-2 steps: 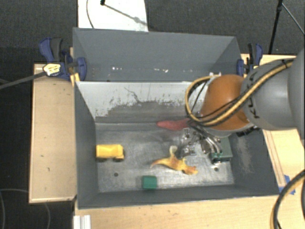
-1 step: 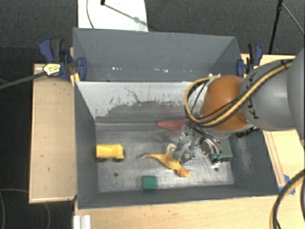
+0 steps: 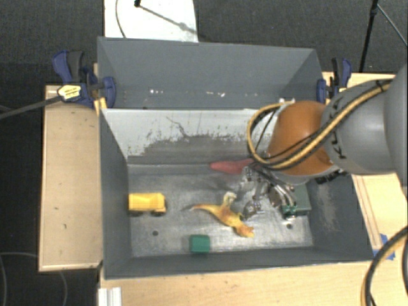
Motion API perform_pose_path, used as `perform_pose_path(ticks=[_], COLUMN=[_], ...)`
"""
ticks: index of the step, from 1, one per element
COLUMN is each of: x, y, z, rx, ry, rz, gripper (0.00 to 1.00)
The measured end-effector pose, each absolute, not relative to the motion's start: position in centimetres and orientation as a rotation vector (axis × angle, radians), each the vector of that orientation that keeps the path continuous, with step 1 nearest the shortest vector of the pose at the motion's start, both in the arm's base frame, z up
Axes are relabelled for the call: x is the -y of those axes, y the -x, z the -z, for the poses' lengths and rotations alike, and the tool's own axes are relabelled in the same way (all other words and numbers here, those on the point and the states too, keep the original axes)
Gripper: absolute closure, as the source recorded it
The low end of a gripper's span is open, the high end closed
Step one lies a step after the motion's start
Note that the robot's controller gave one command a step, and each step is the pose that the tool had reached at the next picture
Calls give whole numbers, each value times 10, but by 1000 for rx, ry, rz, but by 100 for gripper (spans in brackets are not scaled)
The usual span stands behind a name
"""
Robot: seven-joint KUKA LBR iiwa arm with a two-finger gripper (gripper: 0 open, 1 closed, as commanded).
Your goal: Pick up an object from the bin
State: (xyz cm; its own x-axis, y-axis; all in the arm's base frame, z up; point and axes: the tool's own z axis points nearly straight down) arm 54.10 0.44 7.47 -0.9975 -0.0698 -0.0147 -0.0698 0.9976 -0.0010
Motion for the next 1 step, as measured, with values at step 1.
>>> perform_pose_path(ticks=[1], x=[-31], y=[-564], z=[-74], rx=[-3134], ry=[208], rz=[8], gripper=[0])
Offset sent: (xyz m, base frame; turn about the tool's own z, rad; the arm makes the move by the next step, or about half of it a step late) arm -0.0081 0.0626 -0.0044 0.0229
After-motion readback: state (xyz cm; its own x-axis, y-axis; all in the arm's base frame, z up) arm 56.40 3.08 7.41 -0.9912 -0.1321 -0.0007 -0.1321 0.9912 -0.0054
